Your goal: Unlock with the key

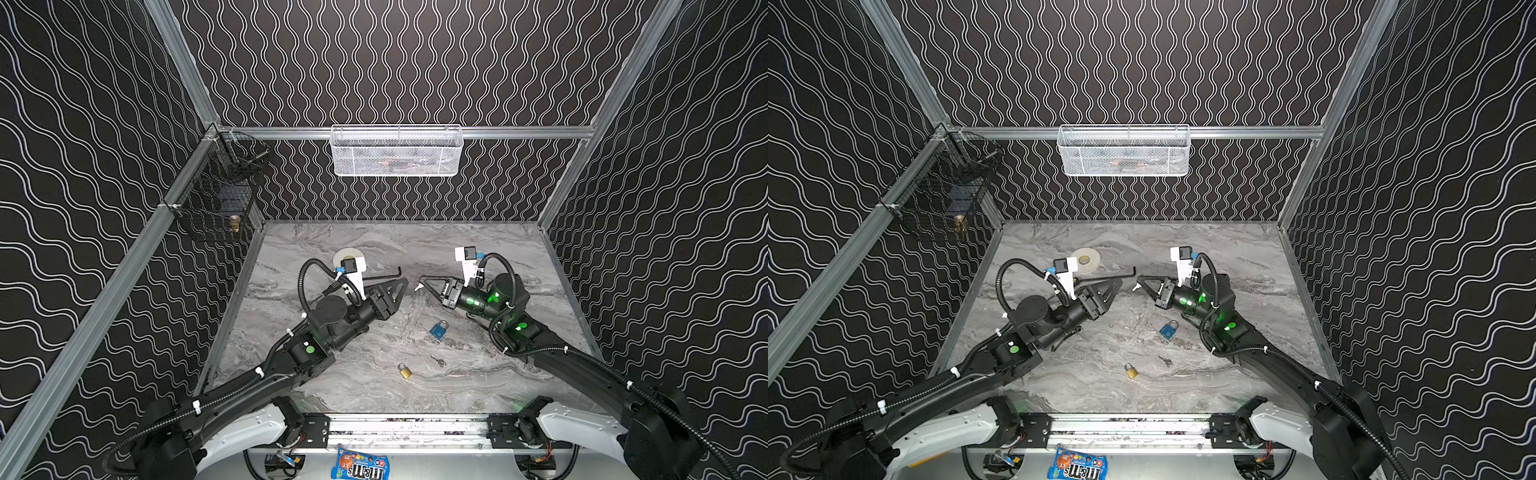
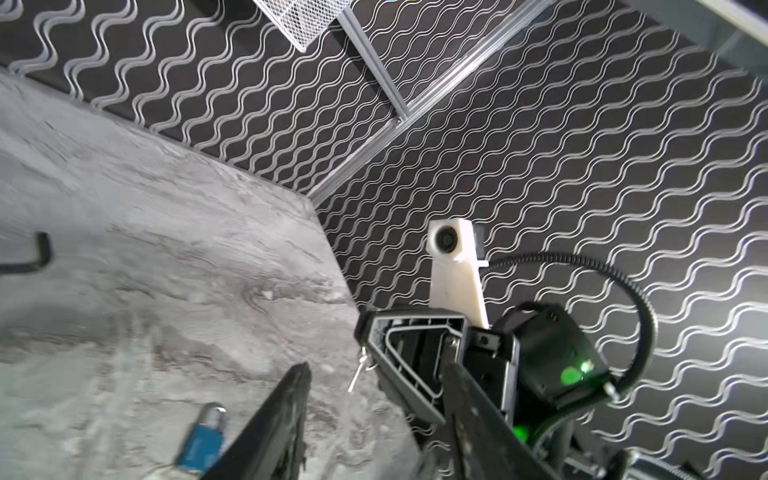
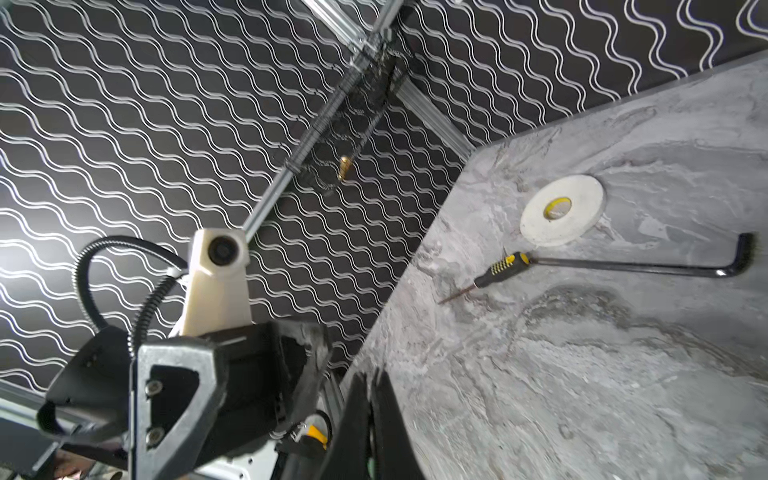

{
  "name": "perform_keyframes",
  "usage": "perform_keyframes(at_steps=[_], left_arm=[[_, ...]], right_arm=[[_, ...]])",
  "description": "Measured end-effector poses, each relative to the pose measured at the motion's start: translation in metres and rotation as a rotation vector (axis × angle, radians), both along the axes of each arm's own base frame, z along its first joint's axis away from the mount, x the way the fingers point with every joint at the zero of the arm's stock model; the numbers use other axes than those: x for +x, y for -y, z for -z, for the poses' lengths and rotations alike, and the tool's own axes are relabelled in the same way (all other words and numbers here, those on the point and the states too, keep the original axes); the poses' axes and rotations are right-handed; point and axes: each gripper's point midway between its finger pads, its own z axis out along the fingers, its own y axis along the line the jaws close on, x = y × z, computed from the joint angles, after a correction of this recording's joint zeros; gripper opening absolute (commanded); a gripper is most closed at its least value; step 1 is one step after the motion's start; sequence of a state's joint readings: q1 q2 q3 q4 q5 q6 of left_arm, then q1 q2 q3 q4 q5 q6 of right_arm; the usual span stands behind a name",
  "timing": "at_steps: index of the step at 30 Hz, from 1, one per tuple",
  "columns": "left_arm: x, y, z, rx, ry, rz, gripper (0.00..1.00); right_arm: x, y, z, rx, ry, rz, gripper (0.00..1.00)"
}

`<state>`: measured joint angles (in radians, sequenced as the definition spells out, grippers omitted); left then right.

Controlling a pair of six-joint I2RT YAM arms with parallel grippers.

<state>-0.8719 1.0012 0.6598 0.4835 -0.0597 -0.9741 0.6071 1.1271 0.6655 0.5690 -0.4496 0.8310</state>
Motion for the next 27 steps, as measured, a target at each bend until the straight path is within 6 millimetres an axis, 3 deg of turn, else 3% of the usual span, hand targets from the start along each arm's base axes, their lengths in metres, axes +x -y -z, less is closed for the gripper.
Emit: perform_keyframes(at_steps=[13, 16, 27], left_arm=[[-0.002, 0.023, -0.005, -0.125, -0.037, 0.005, 0.31], [-0.002, 0.026, -0.005, -0.134, -0.035, 0.007, 0.23], [0.0, 0.023, -0.007, -0.149, -0.028, -0.014, 0.17]], right_arm=[[-0.005, -0.001, -0.028, 0.164, -0.019, 0.108, 0.0], [-0.004, -0.002, -0.03, 0.179, -0.022, 0.118, 0.0], [-0.009, -0.005, -0.031, 0.193, -0.029, 0.127, 0.0]])
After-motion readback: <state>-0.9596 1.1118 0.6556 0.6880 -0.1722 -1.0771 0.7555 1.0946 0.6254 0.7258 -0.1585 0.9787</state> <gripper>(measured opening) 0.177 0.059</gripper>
